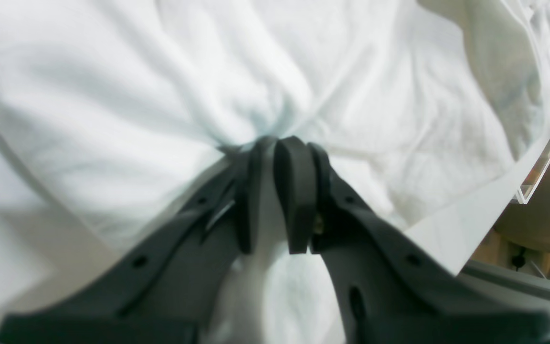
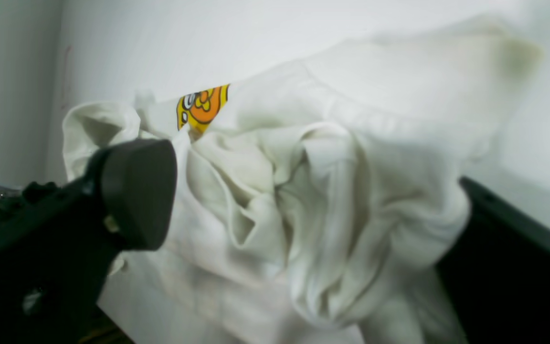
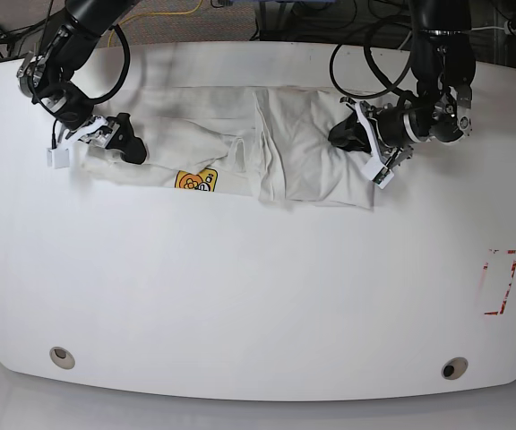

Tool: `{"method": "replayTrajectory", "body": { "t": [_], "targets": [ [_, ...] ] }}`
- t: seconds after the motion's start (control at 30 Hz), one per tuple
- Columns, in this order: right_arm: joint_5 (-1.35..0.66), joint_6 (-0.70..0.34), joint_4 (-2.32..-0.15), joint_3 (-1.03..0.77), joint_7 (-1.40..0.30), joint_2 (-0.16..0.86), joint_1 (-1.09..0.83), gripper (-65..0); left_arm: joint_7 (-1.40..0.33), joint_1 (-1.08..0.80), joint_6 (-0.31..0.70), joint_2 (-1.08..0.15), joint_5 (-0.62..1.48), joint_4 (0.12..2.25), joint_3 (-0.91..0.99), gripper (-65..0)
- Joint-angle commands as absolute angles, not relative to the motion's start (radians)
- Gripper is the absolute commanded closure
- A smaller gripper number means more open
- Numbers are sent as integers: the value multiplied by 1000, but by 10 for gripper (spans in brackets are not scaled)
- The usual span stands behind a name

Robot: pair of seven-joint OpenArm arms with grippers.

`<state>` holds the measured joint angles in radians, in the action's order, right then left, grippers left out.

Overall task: Fold the T-shirt properly
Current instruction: 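Grasp the folded shirt with both grippers at its two ends, then push the right gripper's shirt end toward the left gripper, bunching the shirt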

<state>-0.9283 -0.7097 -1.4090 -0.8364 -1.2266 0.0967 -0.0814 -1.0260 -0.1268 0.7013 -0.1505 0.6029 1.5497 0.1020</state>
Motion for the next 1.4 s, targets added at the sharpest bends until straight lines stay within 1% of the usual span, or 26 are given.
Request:
{"method": "replayTrajectory", "body": {
  "t": [0.0,0.03,0.1,0.13,0.17,0.2,0.23,0.27,0.3,0.33,0.37,0.57,0.73,0.9,1.17,1.37],
  "targets": [
    [-868,-698,-1414,-839,-1276,99,-87,-549,-1056,-125,698,-157,556,1543,102,-88],
    [-868,-698,-1414,-839,-1273,99,-87,-518,-1056,-124,698,-157,556,1540,102,-88],
    [-868,-698,-1414,-837,-1253,101,-93,-430,-1056,-124,698,-157,556,1535,102,-88],
    [-868,-698,-1414,-832,-1241,101,-101,-377,-1056,-124,698,-157,556,1535,102,-88],
    [-868,-698,-1415,-831,-1228,102,-105,-308,-1056,-124,698,-157,556,1535,102,-88],
    [-868,-698,-1415,-831,-1224,102,-107,-274,-1056,-124,698,-157,556,1535,102,-88],
    [-868,-698,-1422,-831,-1214,110,-111,-185,-1056,-124,698,-157,556,1535,102,-88],
    [-868,-698,-1426,-831,-1213,111,-113,-124,-1056,-124,698,-157,556,1535,102,-88],
    [-868,-698,-1429,-831,-1213,113,-113,-86,-1056,-124,698,-157,556,1535,101,-88],
    [-868,-698,-1438,-831,-1213,113,-114,-16,-1056,-124,698,-157,556,1527,99,-89],
    [-868,-698,-1446,-831,-1213,111,-114,0,-1056,-122,698,-157,556,1524,99,-89],
    [-868,-698,-1558,-831,-1210,107,-148,-5,-1056,-99,698,-157,552,1488,91,-89],
    [-868,-698,-1676,-829,-1210,107,-170,-5,-1056,-73,698,-157,486,1448,44,-89],
    [-868,-619,-1799,-819,-1210,107,-182,-5,-1056,-53,698,-157,392,1423,-30,-89],
    [-868,-481,-1957,-691,-1210,108,-183,-5,-1056,-48,698,-156,344,1429,-91,-89],
    [-871,-377,-2020,-562,-1213,105,-174,-5,-1056,-48,698,-154,344,1426,-124,-89]
  ]
}}
